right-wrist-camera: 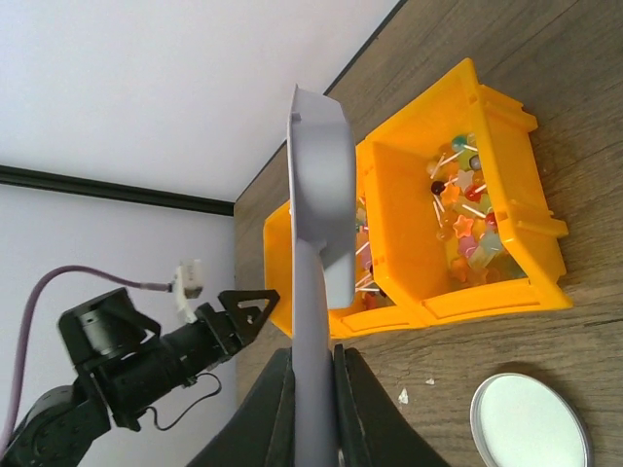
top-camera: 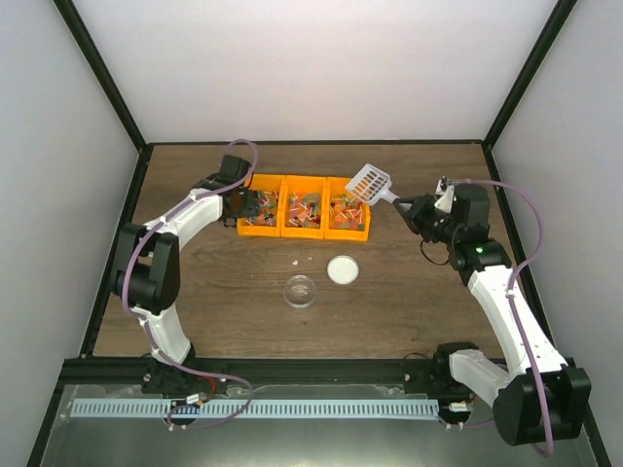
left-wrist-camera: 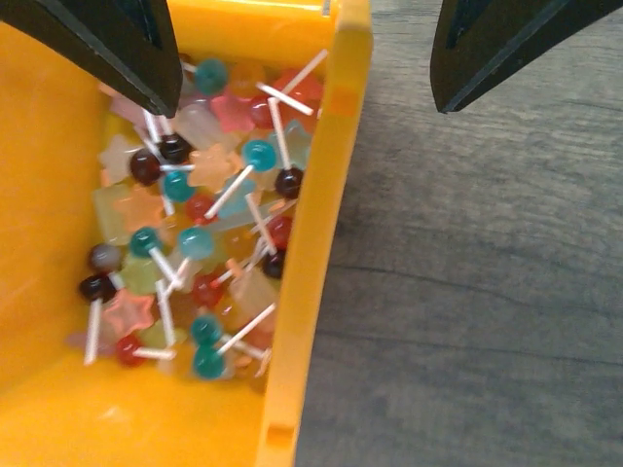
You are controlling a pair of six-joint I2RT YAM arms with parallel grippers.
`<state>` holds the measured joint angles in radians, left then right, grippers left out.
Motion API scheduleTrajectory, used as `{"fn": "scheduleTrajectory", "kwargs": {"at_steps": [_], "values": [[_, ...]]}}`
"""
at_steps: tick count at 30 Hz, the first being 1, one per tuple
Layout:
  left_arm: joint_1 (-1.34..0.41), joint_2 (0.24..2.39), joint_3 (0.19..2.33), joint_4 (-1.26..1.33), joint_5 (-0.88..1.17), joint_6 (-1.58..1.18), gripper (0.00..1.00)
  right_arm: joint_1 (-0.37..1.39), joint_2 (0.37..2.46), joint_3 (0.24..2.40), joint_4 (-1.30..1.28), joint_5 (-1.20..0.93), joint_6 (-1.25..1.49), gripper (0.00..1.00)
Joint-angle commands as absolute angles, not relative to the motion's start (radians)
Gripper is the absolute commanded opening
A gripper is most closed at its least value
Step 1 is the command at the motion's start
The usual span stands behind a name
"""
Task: Pack the candies
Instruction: Move the storage box to the center of the board.
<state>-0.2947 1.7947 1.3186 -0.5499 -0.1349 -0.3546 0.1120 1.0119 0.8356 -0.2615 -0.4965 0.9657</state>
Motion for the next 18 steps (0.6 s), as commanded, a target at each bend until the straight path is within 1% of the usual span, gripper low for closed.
{"fn": "scheduleTrajectory", "kwargs": {"at_steps": [1, 3, 5, 8, 9, 12, 14, 18], "values": [[-0.298, 1.849, 1.344, -0.596, -0.167, -0.335, 0.68, 0.123, 0.995, 0.841, -0.256, -0.49, 0.962, 0.01], [-0.297, 1.865, 1.345, -0.6, -0.159, -0.334, 0.64, 0.123, 1.0, 0.841, -0.259, -0.489, 0.967, 0.01], [-0.299, 1.872, 1.342, -0.599, -0.155, -0.336, 0.54, 0.123, 1.01, 0.846, -0.279, -0.477, 0.99, 0.01], [-0.3, 1.874, 1.337, -0.594, -0.145, -0.36, 0.34, 0.131, 1.035, 0.865, -0.316, -0.459, 1.017, 0.01], [-0.301, 1.872, 1.335, -0.592, -0.134, -0.37, 0.3, 0.138, 1.038, 0.868, -0.322, -0.444, 1.026, 0.01], [-0.31, 1.868, 1.332, -0.589, -0.122, -0.4, 0.2, 0.176, 1.029, 0.87, -0.324, -0.387, 1.077, 0.01], [-0.318, 1.859, 1.323, -0.59, -0.114, -0.436, 0.17, 0.217, 1.015, 0.871, -0.34, -0.305, 1.144, 0.01], [-0.338, 1.83, 1.255, -0.558, -0.088, -0.552, 0.12, 0.285, 1.009, 0.882, -0.45, -0.171, 1.301, 0.01]]}}
